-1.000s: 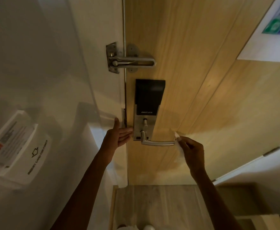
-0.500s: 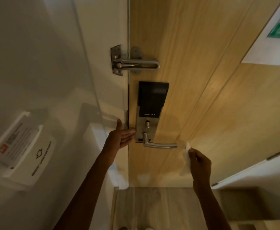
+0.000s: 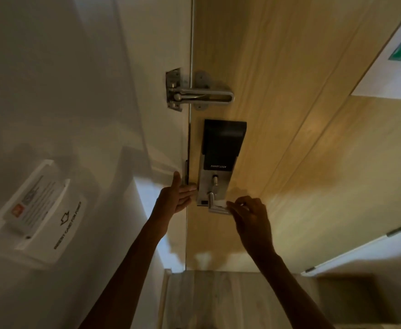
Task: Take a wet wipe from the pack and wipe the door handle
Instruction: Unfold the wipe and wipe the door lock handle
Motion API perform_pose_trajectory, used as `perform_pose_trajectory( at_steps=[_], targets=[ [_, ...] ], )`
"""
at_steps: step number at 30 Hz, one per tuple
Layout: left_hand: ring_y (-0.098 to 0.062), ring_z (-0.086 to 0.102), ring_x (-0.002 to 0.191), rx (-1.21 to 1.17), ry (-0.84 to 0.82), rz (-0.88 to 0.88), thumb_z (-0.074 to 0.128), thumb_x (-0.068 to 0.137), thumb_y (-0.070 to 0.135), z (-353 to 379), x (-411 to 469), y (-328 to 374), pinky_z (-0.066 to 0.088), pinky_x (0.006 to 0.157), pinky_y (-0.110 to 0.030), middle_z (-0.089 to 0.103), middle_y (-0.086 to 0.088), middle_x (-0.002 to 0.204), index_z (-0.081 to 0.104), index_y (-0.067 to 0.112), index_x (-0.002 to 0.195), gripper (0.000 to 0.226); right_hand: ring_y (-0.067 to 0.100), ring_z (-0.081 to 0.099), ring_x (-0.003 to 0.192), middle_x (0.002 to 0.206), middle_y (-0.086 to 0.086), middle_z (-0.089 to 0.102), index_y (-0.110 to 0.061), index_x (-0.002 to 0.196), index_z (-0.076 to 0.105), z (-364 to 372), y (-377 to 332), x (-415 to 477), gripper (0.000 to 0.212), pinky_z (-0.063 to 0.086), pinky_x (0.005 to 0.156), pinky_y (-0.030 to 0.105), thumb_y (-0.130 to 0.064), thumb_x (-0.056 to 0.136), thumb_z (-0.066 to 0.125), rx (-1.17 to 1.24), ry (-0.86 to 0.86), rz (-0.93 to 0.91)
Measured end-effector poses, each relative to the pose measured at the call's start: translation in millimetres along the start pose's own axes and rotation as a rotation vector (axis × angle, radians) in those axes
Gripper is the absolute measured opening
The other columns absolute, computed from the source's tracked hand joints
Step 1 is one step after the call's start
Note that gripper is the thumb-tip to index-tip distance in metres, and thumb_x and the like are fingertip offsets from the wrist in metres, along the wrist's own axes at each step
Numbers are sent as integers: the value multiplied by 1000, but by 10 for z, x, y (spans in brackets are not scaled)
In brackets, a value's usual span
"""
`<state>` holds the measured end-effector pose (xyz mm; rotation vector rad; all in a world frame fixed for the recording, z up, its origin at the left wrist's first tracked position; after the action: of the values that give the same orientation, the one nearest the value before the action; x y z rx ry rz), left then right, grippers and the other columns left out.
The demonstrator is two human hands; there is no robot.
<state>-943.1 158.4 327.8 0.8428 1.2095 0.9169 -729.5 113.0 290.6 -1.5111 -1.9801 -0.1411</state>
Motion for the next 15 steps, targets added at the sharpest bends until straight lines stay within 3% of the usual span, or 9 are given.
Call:
perform_pose_trajectory(
  at_steps=[2, 4, 5, 7, 8, 9, 12, 15],
  targets=[
    [-19, 58, 122, -11, 1, -3, 26, 95, 59, -10, 9, -20, 43, 108, -37, 65, -8, 127, 65, 10, 118, 67, 17, 58, 83, 94, 5, 66, -11, 98, 71, -160, 146, 3, 18, 46, 69, 24, -13, 81, 73, 41, 62, 57],
    [-18, 59, 120, -18, -4, -4, 26, 95, 60, -18, 20, -33, 44, 106, -35, 66, -8, 126, 66, 11, 116, 67, 15, 62, 82, 91, 4, 68, -11, 96, 73, -240, 305, -163, 12, 50, 72, 26, -10, 84, 69, 225, 229, 253],
    [-18, 60, 119, -23, -6, -6, 26, 95, 60, -21, 24, -38, 44, 106, -34, 66, -8, 125, 66, 11, 115, 66, 16, 65, 81, 90, 4, 69, -13, 97, 73, -241, 334, -294, 12, 53, 73, 32, -12, 86, 67, 354, 329, 471],
    [-17, 60, 118, -29, -10, -7, 26, 95, 60, -21, 30, -38, 45, 105, -33, 66, -7, 124, 66, 10, 115, 67, 21, 64, 83, 88, 4, 69, -13, 102, 71, -21, 351, -619, 15, 54, 75, 41, -16, 91, 62, 730, 452, 1090],
    [-17, 61, 117, -35, -9, -9, 26, 95, 59, -25, 38, -39, 45, 105, -33, 67, -7, 123, 66, 10, 115, 67, 23, 61, 83, 88, 5, 67, -10, 102, 70, 136, 308, -750, 16, 52, 74, 41, -13, 92, 58, 1016, 404, 1342],
    [-18, 62, 116, -48, -6, -14, 26, 95, 59, -23, 43, -39, 45, 104, -34, 68, -7, 121, 66, 9, 114, 67, 25, 59, 82, 89, 9, 64, -7, 101, 69, 265, 220, -828, 17, 51, 72, 41, -9, 93, 54, 1304, 284, 1464],
    [-17, 64, 112, -64, 9, -14, 27, 95, 58, -12, 34, -34, 46, 102, -33, 71, -5, 110, 70, 13, 104, 63, 25, 58, 86, 101, 13, 62, -6, 108, 65, 500, -17, -766, 22, 48, 82, 40, -9, 95, 48, 1685, -106, 1448],
    [-18, 64, 111, -73, 10, -19, 27, 96, 57, -25, 16, -37, 47, 101, -34, 71, -7, 111, 70, 13, 101, 62, 25, 63, 84, 98, 15, 67, -7, 97, 72, 617, -239, -479, 20, 51, 77, 40, -11, 91, 53, 1892, -113, 1421]
  ],
)
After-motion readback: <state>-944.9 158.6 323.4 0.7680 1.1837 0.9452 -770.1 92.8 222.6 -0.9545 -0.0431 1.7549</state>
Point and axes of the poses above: each hand's wrist, its own x-axis towards the middle knuckle, its own z-axis out of the palm, y = z × x, the point moved 1 cm from there along x, towards the middle knuckle
